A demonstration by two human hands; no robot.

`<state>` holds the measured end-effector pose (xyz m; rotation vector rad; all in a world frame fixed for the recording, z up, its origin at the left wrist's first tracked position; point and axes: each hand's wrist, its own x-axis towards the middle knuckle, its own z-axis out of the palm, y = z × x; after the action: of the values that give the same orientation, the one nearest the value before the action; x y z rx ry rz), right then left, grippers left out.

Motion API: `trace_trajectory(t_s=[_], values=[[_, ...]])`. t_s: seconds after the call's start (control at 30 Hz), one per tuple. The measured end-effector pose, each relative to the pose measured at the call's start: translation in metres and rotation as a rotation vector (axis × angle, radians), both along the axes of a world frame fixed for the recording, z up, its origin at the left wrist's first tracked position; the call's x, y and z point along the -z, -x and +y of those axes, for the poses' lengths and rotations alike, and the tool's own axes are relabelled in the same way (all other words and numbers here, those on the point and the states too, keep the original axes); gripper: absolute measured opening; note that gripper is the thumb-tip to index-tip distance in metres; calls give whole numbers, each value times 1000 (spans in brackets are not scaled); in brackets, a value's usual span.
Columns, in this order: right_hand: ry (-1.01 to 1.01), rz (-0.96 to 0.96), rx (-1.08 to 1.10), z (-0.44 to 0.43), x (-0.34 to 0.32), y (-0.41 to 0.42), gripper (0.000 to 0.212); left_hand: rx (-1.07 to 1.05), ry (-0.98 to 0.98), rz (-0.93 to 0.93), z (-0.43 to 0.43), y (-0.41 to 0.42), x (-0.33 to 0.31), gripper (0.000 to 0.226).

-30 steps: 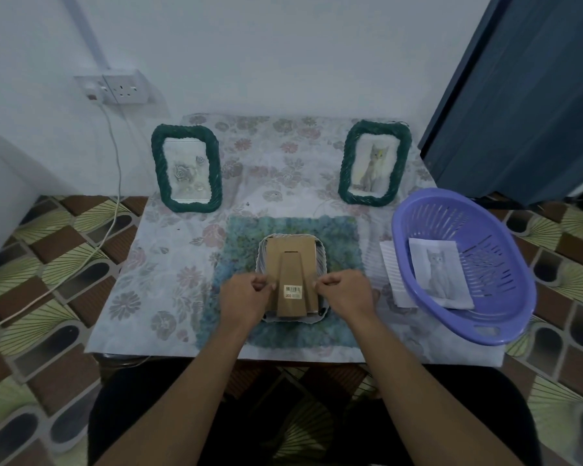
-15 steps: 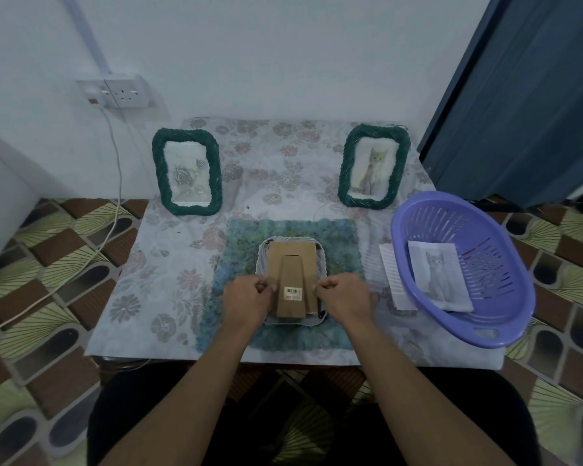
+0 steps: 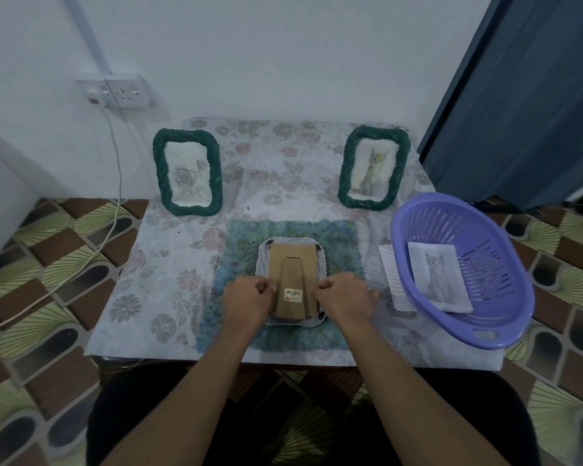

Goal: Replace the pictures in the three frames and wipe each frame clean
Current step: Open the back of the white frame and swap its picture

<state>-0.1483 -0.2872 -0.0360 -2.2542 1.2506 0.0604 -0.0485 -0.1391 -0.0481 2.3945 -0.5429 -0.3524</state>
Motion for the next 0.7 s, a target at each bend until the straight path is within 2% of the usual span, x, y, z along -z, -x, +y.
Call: trace_trajectory(t_s=[0.07,0.27,0.37,0.57,0.7], values=[[-14,0,5,1,-5,0,16,0,1,0,0,1,-1,50],[-132,-106,27,2,-6,0,31,-15,0,17,0,0,6,41],[-141,-111,20,3,-5,-1,29,-50,-15,36,-1,0,11,31],[-108,-103,6,5,-5,-2,30,-66,-18,75,0,-2,10,30],[-88,-193,3,6,1,-5,24,-70,12,80,1,-4,6,25]])
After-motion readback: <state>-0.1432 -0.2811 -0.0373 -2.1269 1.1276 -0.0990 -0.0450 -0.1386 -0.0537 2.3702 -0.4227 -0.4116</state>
